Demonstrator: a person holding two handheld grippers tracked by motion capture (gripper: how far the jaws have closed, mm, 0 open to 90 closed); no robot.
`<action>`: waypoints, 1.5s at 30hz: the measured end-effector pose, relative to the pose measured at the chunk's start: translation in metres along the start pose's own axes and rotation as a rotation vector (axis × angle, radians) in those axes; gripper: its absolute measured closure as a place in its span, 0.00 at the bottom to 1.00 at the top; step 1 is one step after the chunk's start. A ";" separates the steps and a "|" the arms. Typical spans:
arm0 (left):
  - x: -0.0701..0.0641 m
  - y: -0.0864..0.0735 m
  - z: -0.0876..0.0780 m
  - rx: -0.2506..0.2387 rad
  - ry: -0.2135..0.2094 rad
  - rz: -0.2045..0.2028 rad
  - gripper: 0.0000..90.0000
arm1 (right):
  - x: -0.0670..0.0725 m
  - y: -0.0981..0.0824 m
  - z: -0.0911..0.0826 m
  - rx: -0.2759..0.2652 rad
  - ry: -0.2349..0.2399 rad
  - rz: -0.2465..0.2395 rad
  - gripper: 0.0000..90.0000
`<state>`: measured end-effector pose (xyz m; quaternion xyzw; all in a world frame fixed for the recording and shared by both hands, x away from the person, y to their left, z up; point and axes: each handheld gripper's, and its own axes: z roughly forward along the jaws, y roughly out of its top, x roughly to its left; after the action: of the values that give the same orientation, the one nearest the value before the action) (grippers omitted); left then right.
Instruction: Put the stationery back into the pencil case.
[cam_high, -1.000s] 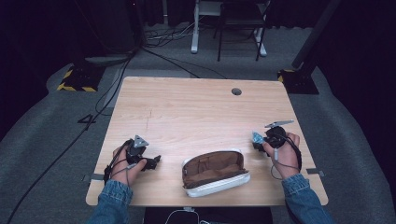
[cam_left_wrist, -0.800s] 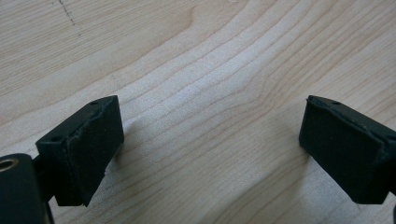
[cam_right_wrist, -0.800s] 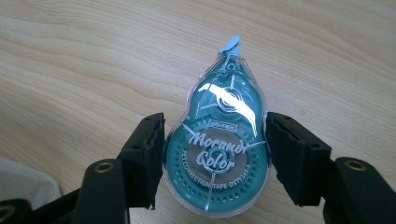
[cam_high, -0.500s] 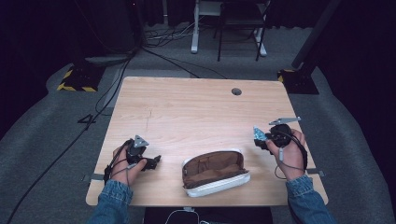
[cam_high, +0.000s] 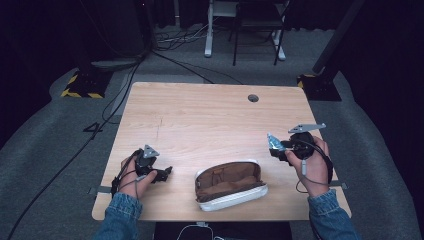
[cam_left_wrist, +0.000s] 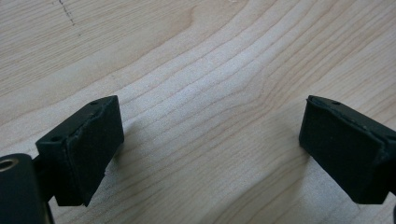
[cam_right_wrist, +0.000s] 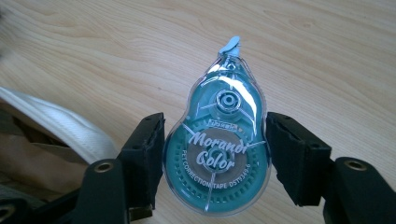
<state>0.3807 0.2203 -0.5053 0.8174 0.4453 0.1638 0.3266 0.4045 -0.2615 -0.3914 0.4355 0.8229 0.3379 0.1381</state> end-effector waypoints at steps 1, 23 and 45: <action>0.000 0.000 0.000 0.000 0.000 0.000 0.07 | 0.003 0.002 -0.003 -0.004 0.005 -0.012 0.44; 0.000 0.000 0.000 0.003 0.000 0.003 0.07 | 0.049 0.015 -0.026 -0.026 0.086 -0.140 0.44; 0.000 0.000 0.000 0.002 0.000 0.001 0.07 | 0.093 0.018 -0.023 0.016 0.219 -0.263 0.44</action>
<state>0.3807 0.2204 -0.5052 0.8180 0.4451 0.1634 0.3257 0.3497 -0.1887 -0.3564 0.2856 0.8855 0.3559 0.0873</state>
